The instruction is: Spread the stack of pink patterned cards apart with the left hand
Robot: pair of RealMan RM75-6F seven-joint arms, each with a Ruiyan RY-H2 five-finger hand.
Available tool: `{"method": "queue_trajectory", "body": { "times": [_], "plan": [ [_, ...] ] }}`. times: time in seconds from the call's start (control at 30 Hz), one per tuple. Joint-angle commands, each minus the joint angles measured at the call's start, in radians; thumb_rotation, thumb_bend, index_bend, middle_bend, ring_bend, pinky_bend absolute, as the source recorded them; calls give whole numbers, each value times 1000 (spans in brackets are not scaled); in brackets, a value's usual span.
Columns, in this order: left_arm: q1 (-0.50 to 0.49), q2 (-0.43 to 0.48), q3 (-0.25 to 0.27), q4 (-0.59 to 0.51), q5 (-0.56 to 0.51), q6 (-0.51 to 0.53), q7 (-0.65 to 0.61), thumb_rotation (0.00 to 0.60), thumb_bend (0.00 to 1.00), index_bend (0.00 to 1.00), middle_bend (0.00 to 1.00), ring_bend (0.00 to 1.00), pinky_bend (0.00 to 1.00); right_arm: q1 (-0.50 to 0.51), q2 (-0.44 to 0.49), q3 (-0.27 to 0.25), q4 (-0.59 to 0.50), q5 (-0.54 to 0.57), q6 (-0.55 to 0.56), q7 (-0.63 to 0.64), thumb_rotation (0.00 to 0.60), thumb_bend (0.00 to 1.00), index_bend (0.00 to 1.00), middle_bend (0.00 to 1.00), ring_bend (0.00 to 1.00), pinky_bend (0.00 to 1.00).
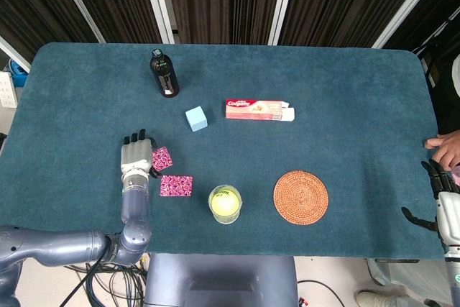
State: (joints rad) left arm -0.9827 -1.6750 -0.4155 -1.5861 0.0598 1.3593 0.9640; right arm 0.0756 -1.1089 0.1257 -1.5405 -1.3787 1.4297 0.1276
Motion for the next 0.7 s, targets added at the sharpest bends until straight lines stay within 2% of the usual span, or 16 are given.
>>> {"method": "queue_trajectory", "body": {
  "times": [0.03,0.7],
  "plan": [
    [1,-5,2,5,7,-1,-1,600,114,380,85,0,0,0,0,0,0,-1,-1,0,600,174,94,54,156,278],
    [15,-20,9,28,22,-3,13,600,120,401,88,0,0,2,-1,0,1,1,-6,-3,600,174,94,54,156,277]
  ]
}}
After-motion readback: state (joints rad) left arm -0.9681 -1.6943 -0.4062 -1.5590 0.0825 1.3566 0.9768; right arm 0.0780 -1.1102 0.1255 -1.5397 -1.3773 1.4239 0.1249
